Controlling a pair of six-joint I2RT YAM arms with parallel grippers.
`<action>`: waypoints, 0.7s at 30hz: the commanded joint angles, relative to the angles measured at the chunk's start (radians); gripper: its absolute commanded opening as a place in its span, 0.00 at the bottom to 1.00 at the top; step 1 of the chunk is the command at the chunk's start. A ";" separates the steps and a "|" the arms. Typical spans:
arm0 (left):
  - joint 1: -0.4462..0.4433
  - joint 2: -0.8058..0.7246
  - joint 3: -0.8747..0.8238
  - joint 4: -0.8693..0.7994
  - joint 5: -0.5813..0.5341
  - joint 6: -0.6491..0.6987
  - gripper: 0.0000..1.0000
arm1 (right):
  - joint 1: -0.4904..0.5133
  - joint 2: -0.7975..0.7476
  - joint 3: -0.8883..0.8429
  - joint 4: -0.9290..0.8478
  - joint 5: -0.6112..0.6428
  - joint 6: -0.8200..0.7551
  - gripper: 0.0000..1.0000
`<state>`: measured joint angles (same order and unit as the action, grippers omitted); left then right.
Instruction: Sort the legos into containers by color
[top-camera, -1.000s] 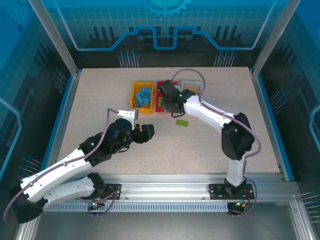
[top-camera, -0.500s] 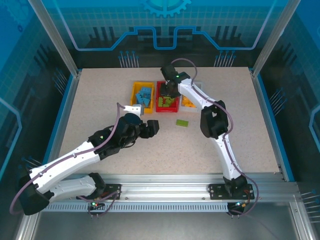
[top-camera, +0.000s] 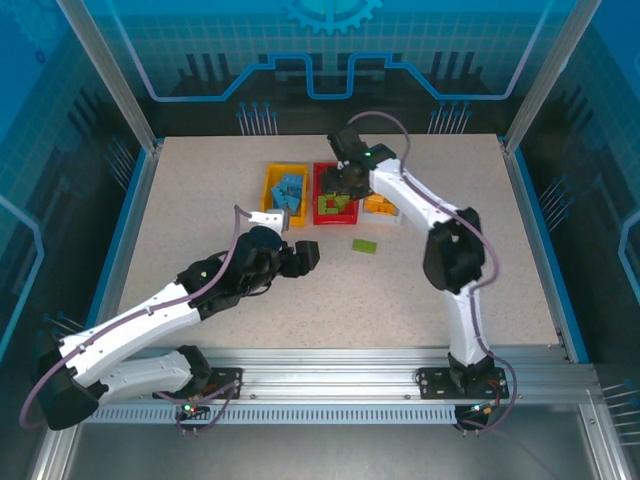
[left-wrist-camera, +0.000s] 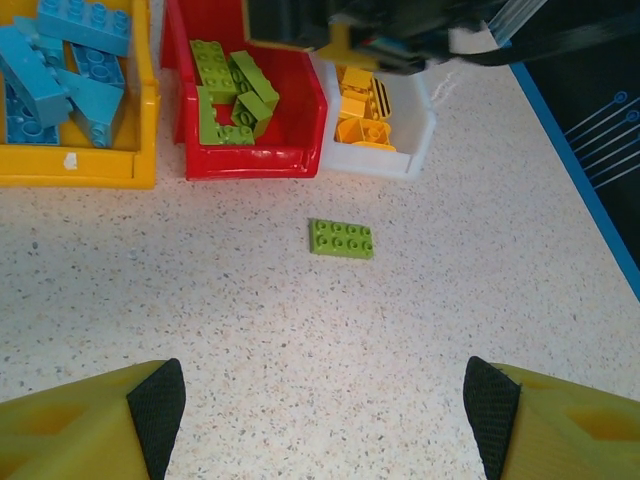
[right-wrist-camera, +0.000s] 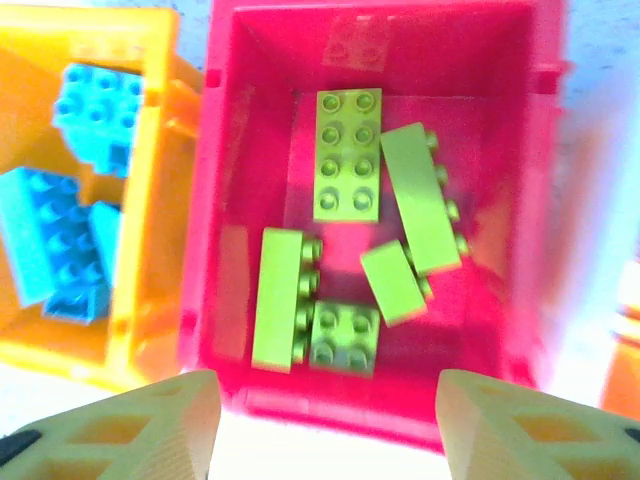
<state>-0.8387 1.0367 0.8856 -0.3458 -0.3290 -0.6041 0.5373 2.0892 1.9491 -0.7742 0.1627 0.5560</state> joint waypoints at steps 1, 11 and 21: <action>-0.025 0.022 -0.026 0.060 0.048 -0.016 0.78 | 0.016 -0.209 -0.219 0.115 0.057 0.012 0.60; -0.170 0.110 -0.134 0.187 0.032 -0.031 0.79 | 0.025 -0.446 -0.737 0.230 0.055 -0.007 0.85; -0.183 0.065 -0.203 0.202 0.015 -0.032 0.79 | 0.027 -0.296 -0.717 0.166 0.014 -0.466 0.82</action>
<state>-1.0130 1.1358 0.6979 -0.1764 -0.2989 -0.6300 0.5629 1.7496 1.2087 -0.5743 0.2050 0.2733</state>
